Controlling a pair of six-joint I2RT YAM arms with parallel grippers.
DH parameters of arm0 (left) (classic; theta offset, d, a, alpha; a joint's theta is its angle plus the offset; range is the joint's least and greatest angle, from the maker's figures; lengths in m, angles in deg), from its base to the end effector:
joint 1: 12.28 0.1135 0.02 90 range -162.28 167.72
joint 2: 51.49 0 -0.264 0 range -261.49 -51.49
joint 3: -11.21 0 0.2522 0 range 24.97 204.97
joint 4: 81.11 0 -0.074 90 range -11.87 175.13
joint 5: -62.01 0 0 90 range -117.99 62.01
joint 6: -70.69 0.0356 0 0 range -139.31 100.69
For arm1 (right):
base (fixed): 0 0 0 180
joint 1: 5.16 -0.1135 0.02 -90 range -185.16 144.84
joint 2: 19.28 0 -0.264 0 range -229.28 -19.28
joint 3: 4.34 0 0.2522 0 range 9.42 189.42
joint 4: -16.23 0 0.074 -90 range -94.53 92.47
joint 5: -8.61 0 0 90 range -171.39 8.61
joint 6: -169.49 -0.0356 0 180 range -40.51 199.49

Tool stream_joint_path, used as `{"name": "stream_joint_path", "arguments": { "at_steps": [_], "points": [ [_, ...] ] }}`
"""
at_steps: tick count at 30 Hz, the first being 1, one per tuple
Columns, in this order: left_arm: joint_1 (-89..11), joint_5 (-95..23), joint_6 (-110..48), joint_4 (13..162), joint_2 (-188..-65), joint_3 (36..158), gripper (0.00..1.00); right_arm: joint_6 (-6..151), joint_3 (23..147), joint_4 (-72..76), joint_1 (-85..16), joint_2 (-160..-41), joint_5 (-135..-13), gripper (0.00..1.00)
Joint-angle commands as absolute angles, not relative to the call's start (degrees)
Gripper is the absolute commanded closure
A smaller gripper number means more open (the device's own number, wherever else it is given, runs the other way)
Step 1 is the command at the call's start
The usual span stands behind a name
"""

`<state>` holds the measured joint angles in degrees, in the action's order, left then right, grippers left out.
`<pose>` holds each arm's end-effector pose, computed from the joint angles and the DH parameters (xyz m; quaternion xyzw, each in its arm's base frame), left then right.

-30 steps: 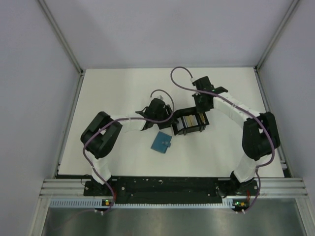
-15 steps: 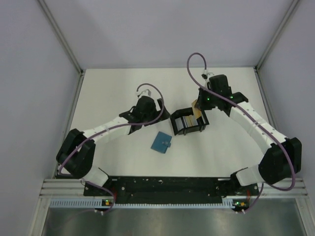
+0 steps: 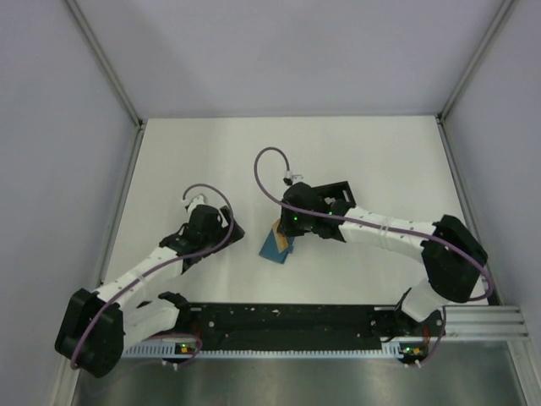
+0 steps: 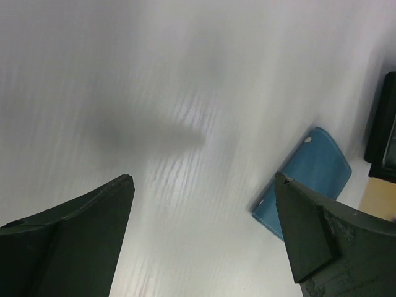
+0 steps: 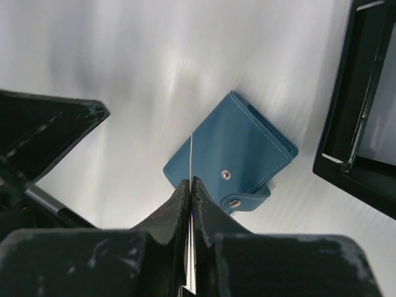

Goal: Put the credit cards into the card holder
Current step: Open the card holder at the center of the board.

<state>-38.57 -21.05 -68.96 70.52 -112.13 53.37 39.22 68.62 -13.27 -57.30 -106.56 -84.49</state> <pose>0.1853 -0.0867 0.1839 -0.2097 0.9045 -0.1815 0.3240 0.2046 0.2600 0.2390 -0.0845 0.9157 0.2658 0.2893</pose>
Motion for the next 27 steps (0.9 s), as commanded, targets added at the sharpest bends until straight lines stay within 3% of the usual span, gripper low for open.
{"name": "stream_joint_path", "arguments": {
  "at_steps": [1, 10, 19, 27],
  "points": [
    [-38.7, -19.9, -70.0, 70.3, -108.5, 50.5, 0.02, 35.9, 73.1, -9.1, -58.9, -112.3, -90.8, 1.00],
    [-38.7, -20.1, -69.1, 71.7, -108.5, 49.1, 0.02, 37.0, 72.8, -11.4, -60.2, -115.9, -97.7, 1.00],
    [-39.4, -22.0, -66.6, 74.6, -109.8, 49.6, 0.02, 36.3, 65.9, -14.0, -61.1, -109.6, -100.6, 1.00],
    [-43.4, -24.1, -61.5, 78.2, -115.0, 52.7, 0.04, 32.4, 57.4, -7.5, -61.1, -103.7, -98.7, 1.00]
  ]
}}
